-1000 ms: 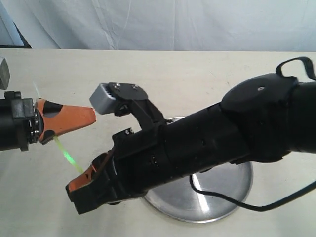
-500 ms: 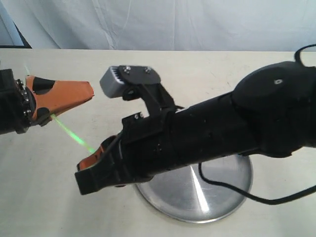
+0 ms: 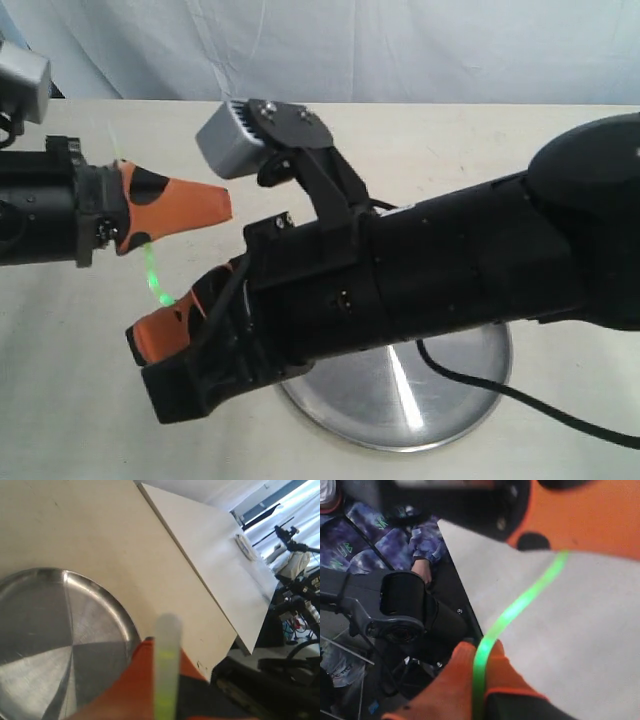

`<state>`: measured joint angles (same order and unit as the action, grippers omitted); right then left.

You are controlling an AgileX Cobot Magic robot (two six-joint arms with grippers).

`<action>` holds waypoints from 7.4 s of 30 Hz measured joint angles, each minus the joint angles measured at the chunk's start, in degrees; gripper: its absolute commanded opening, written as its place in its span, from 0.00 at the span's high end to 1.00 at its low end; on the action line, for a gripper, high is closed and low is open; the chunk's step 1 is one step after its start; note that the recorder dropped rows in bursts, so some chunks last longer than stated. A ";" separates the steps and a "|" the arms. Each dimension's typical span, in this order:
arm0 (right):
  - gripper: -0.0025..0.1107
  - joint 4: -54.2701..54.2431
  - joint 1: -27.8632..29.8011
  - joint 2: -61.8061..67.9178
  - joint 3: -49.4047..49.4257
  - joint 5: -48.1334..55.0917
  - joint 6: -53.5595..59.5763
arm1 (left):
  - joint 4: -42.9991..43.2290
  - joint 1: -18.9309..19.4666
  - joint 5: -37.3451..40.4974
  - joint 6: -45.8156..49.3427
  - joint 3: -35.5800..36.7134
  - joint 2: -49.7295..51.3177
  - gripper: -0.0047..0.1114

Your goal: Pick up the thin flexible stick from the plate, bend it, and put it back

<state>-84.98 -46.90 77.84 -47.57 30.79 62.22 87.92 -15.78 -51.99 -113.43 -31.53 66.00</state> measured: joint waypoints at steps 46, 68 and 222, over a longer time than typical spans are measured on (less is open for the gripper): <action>0.99 12.38 -8.34 -12.04 13.48 -23.98 -21.05 | -4.43 -13.71 1.09 -2.26 -10.10 1.93 0.96; 0.99 10.47 -13.84 -21.35 13.33 -31.46 -16.16 | -1.75 -13.82 3.63 -5.14 -11.80 1.93 0.96; 0.99 1.65 -10.02 -18.65 13.78 -22.08 -6.68 | -3.81 -9.18 -0.30 12.25 -11.12 1.76 0.96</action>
<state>-83.33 -56.91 59.19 -33.79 8.71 55.54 84.11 -24.96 -52.29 -101.18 -42.65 67.75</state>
